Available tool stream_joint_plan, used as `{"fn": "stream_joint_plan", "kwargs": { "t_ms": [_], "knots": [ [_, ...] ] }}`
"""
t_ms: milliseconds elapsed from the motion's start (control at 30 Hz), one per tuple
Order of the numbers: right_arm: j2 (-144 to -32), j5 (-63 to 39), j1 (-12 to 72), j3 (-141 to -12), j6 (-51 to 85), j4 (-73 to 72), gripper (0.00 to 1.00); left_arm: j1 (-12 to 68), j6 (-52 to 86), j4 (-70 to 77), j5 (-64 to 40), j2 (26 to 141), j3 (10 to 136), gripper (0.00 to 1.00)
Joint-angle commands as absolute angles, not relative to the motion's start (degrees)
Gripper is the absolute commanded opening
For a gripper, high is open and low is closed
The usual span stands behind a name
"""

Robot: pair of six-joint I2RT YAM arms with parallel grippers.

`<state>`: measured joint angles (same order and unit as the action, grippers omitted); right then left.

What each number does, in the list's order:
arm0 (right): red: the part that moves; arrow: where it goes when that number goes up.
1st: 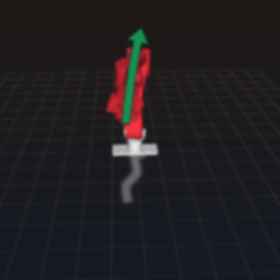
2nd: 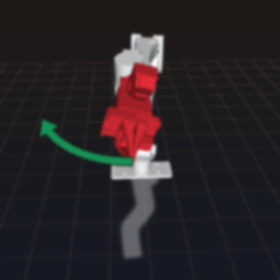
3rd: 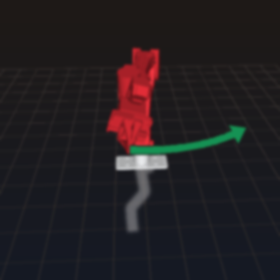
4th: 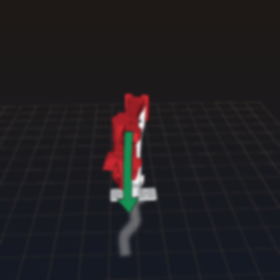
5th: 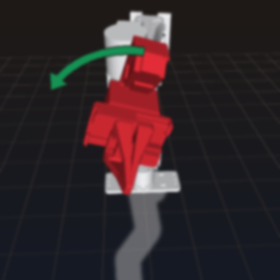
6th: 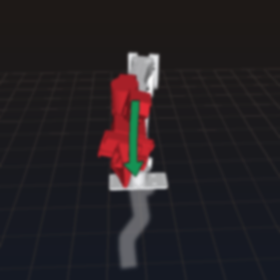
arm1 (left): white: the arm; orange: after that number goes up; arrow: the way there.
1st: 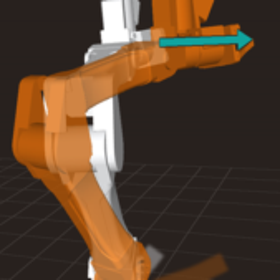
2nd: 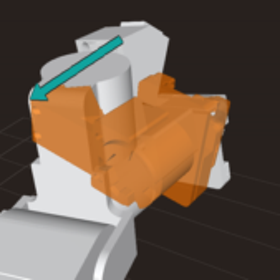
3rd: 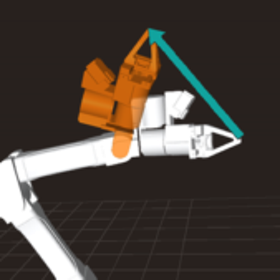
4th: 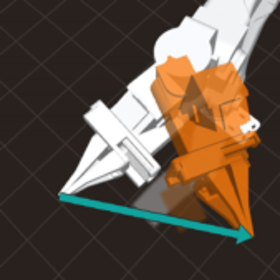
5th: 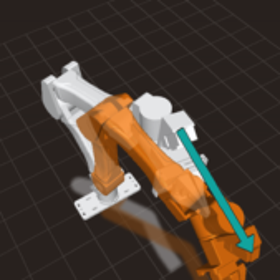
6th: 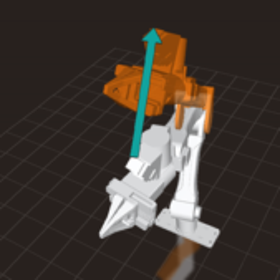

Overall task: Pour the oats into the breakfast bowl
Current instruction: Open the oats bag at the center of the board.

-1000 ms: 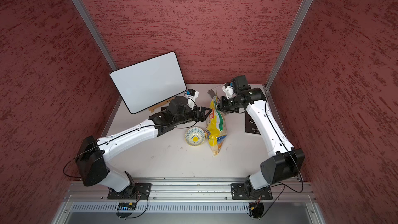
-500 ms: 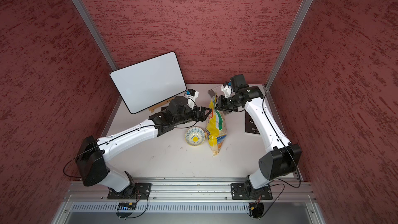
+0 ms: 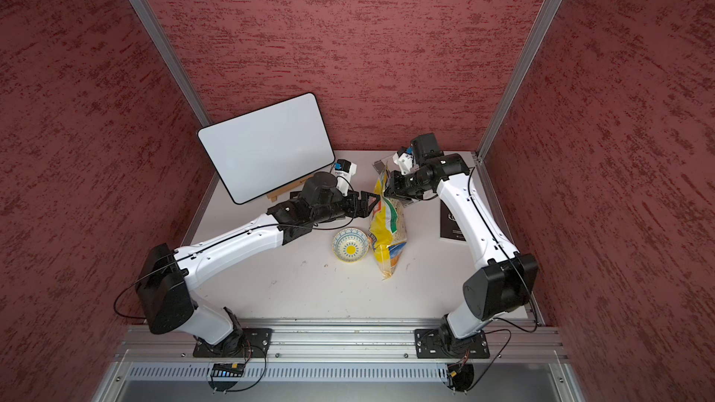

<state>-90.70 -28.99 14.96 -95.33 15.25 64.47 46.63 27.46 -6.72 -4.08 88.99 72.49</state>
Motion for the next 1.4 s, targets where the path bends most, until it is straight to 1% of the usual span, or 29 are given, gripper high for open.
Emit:
{"fn": "stream_joint_plan", "kwargs": {
  "t_ms": [0,133,300,533,633,833,1033,1233,1367],
  "knots": [
    [-88.78,-27.04,15.41,-95.89,15.42,62.82,0.00,45.67,29.28,-7.60,-5.03,90.27,76.11,0.89],
    [-88.28,-27.63,15.41,-94.71,15.87,62.10,0.00,45.31,29.53,-9.40,-6.11,92.67,79.36,0.87],
    [-87.96,-27.36,15.40,-94.14,16.06,61.74,0.00,45.26,29.97,-9.95,-8.33,95.87,82.25,0.80],
    [-88.00,-27.05,15.38,-94.15,15.69,62.13,0.00,45.44,30.49,-10.68,-9.76,99.26,84.46,0.76],
    [-87.97,-26.54,15.43,-94.06,15.65,62.31,0.00,45.44,30.14,-11.16,-9.69,100.04,84.73,0.71],
    [-87.90,-24.97,15.43,-94.34,15.45,62.81,0.00,45.27,29.76,-11.61,-9.41,100.04,84.29,0.53],
    [-88.05,-22.23,15.41,-95.26,14.89,64.48,0.00,44.75,29.59,-11.84,-9.56,99.95,83.77,0.25],
    [-88.10,-19.70,15.46,-96.06,14.48,65.30,0.00,44.49,29.74,-11.20,-10.21,99.16,83.29,0.00],
    [-87.92,-20.93,15.43,-97.04,14.82,64.84,0.00,44.53,29.89,-10.48,-10.88,98.68,82.80,0.00]
  ]
}}
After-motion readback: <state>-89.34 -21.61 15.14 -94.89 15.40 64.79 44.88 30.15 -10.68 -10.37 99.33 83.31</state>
